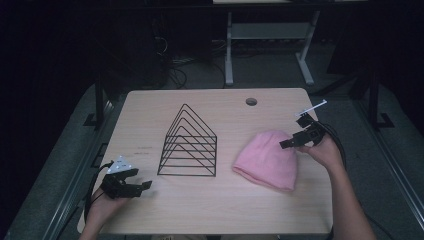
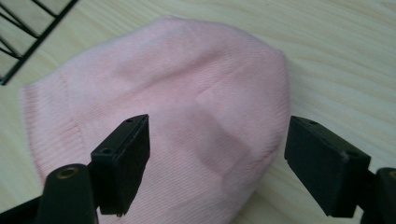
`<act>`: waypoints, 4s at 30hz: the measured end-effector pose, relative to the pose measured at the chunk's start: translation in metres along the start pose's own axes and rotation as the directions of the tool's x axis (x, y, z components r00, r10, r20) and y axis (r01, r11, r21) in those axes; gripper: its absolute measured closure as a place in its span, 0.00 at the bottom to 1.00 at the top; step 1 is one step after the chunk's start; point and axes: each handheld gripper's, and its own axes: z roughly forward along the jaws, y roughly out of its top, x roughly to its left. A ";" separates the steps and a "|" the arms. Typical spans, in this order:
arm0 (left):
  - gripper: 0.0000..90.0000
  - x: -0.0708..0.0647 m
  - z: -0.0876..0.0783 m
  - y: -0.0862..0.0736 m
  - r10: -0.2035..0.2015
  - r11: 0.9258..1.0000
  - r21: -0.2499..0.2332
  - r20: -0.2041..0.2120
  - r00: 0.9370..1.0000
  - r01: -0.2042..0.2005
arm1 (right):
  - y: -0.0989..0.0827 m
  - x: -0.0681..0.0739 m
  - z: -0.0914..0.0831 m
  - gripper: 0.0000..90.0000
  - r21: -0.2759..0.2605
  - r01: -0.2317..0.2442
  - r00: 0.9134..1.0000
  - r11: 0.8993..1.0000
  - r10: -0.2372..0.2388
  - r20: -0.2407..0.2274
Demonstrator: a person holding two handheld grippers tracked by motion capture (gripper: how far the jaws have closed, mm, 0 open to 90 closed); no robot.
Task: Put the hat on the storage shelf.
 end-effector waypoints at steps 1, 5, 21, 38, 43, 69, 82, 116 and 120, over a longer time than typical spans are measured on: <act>0.28 0.000 0.000 0.000 0.000 1.000 0.000 0.000 1.000 0.000 | 0.002 -0.003 0.002 0.24 0.005 -0.005 1.000 1.000 0.005 0.006; 0.28 0.000 0.000 0.000 0.000 1.000 -0.001 0.000 1.000 0.000 | 0.004 -0.007 0.006 0.25 -0.002 -0.016 1.000 1.000 0.016 0.016; 0.28 -0.001 0.001 0.000 0.002 1.000 0.009 0.006 1.000 -0.002 | 0.008 -0.016 0.035 0.43 0.088 -0.068 0.998 0.994 0.067 0.021; 0.28 -0.002 0.002 0.001 0.009 1.000 0.013 0.002 1.000 -0.009 | 0.001 -0.016 0.044 0.71 0.097 -0.109 0.994 0.989 0.110 0.000; 0.28 -0.003 0.002 0.001 0.015 1.000 0.012 0.002 1.000 -0.015 | 0.001 -0.016 0.044 0.76 0.097 -0.112 0.994 0.989 0.113 -0.012; 0.28 0.000 0.001 -0.001 -0.011 1.000 0.010 0.005 1.000 0.011 | 0.010 0.001 -0.008 0.85 -0.051 -0.045 0.991 0.998 0.038 -0.127; 0.28 0.000 0.000 -0.002 -0.012 1.000 0.022 0.010 1.000 0.012 | 0.025 0.027 -0.052 0.85 -0.145 0.056 0.987 0.988 -0.077 -0.142; 0.28 0.004 -0.029 0.031 0.012 1.000 0.026 0.139 0.990 -0.015 | 0.076 0.110 -0.145 0.85 -0.280 0.324 0.937 0.904 -0.348 -0.039; 0.28 0.005 -0.035 0.040 0.002 1.000 0.023 0.163 0.987 -0.006 | 0.087 0.123 -0.152 0.85 -0.284 0.352 0.926 0.892 -0.375 -0.033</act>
